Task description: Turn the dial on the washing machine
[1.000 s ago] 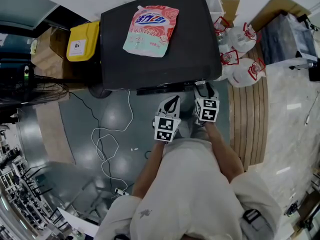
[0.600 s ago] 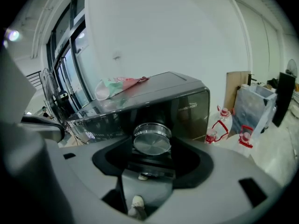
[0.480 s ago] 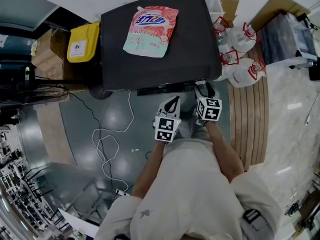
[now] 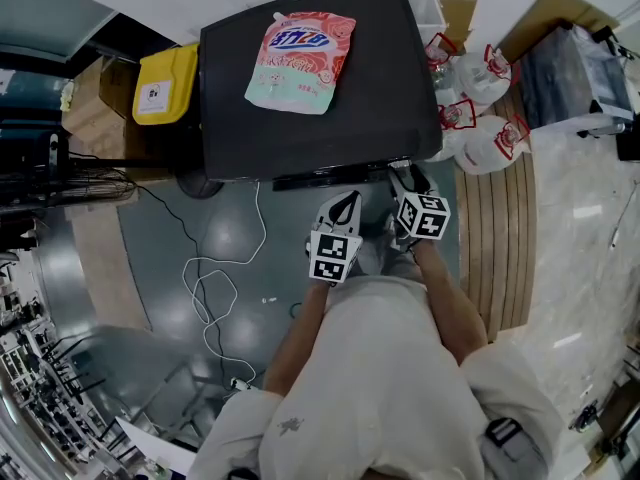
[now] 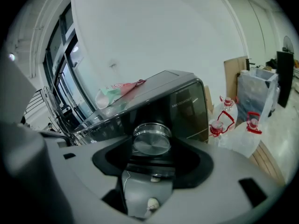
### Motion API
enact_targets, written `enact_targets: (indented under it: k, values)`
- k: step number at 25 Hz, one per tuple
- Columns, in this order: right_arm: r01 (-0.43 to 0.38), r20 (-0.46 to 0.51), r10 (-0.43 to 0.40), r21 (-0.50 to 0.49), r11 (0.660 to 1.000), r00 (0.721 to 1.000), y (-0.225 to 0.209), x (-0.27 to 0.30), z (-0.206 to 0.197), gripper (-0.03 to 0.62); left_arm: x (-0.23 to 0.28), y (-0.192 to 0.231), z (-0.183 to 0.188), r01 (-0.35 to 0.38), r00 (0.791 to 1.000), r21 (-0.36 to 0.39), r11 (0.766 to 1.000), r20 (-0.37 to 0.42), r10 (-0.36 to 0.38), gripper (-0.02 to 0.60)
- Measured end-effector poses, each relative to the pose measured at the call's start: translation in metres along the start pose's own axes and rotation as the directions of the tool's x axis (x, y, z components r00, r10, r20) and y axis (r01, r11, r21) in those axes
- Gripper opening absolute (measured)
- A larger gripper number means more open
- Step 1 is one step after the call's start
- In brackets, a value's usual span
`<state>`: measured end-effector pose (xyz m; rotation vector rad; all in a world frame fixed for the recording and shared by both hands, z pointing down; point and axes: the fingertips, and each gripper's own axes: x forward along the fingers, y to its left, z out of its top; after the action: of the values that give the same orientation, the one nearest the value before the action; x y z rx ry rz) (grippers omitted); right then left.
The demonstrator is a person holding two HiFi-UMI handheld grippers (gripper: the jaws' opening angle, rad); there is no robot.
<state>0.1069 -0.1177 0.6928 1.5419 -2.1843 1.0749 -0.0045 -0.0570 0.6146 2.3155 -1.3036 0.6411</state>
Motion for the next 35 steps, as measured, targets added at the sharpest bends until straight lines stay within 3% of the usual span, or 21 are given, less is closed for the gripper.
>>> enact_targets:
  k: [16, 35]
  values:
    - [-0.092, 0.036, 0.088, 0.167, 0.982, 0.995, -0.0023, -0.0007, 0.0008, 0.267, 0.0005, -0.0039, -0.0038, 0.006, 1.000, 0.001, 1.000, -0.009, -0.006, 0.014]
    - [-0.195, 0.089, 0.174, 0.378, 0.905, 0.981, -0.0071, 0.0017, -0.0021, 0.267, 0.0043, -0.0058, -0.0057, 0.003, 1.000, -0.001, 1.000, -0.019, -0.003, 0.014]
